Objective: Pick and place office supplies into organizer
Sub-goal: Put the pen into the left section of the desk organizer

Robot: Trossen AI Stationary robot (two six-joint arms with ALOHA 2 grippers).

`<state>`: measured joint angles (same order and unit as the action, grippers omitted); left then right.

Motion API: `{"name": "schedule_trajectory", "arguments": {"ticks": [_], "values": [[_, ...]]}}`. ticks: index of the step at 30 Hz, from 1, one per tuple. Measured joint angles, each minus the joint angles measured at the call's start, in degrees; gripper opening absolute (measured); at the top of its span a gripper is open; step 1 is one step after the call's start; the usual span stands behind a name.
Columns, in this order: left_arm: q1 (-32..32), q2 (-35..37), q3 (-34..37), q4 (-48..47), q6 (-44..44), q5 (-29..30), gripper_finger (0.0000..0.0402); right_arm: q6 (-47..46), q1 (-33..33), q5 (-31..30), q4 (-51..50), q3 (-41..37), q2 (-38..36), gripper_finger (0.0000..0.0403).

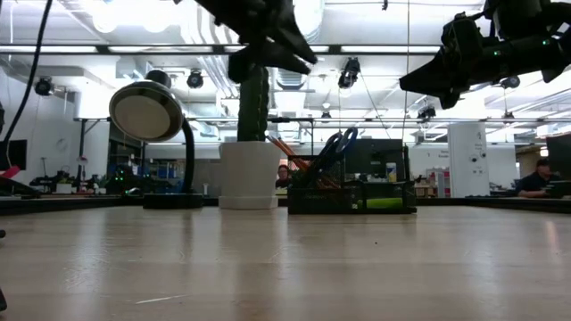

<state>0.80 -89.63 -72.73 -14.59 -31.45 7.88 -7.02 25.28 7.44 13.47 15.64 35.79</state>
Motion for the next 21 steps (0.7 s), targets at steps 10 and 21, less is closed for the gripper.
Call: {"name": "schedule_trajectory", "arguments": {"ticks": [10, 21], "values": [[-0.62, 1.47, 0.18, -30.45, -33.21, -20.28, 0.0074, 1.01, 0.0, 0.0, 0.0, 0.0, 0.04, 0.0057], [-7.32, 1.34, 2.03, -39.78, -52.19, -27.3, 0.0074, 1.02, 0.0, 0.0, -0.02, 0.0, 0.04, 0.0057]]}}
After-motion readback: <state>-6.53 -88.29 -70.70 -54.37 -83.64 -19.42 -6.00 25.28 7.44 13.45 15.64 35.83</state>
